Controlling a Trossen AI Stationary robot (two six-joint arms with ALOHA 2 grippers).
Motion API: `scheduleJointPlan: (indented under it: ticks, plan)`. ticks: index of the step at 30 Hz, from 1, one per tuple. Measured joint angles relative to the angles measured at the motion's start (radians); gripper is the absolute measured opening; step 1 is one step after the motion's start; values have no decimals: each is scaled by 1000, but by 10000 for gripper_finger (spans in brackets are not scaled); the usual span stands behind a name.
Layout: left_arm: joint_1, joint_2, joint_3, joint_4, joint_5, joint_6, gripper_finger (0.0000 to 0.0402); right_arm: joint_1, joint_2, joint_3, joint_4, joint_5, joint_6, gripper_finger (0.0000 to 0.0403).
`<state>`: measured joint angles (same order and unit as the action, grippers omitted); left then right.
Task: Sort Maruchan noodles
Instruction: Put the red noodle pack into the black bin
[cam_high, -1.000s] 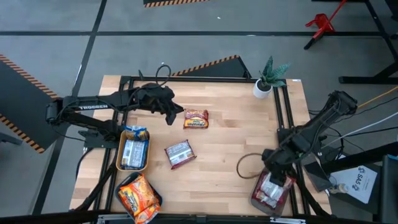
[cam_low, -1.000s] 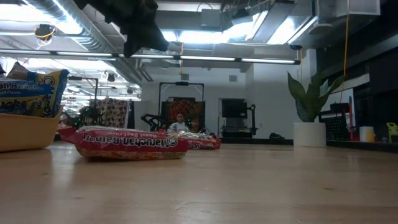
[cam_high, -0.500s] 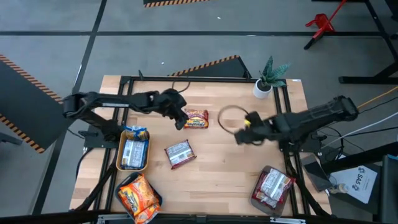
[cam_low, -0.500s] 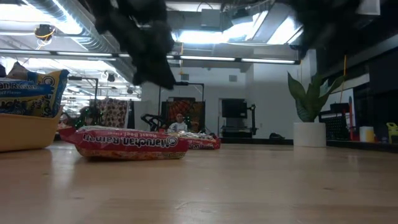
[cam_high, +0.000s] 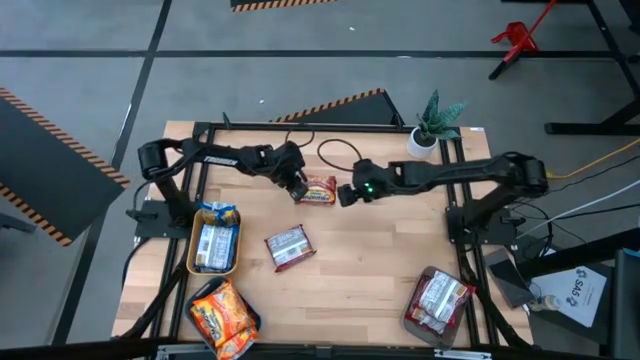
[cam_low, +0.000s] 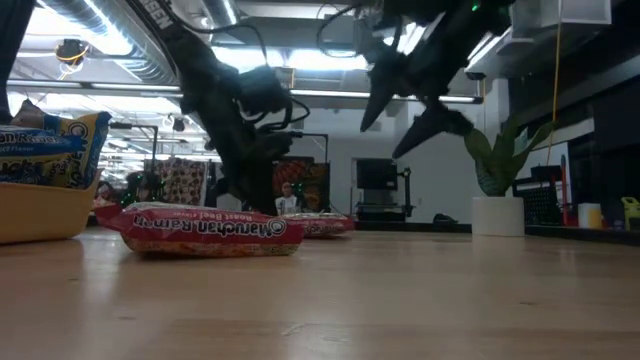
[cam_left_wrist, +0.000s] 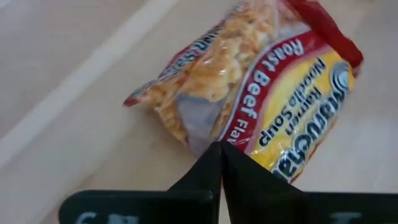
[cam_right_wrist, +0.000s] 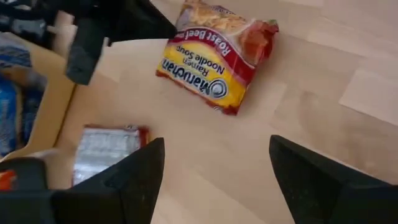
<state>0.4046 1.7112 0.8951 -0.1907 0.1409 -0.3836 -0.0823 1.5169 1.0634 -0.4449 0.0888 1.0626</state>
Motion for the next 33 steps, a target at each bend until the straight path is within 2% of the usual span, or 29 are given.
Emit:
scheduleJointPlan:
  ticks: [5,12,17,24,28,33]
  plan:
    - [22,6,0,-14,-17,2,4,-39,84,0,55,-3,35,276]
    - [37,8,-2,-57,-27,32,2,-86,210,-1,262,-21,101,276]
    - [38,8,-2,-43,-33,54,2,-89,261,-9,258,16,179,276]
    - [56,-62,-2,-67,77,60,1,-89,253,-27,279,24,211,276]
    - [62,-95,-1,53,181,59,1,-97,253,-27,298,-16,210,276]
    - [57,-47,-2,154,192,52,0,-102,253,-27,299,-29,209,275]
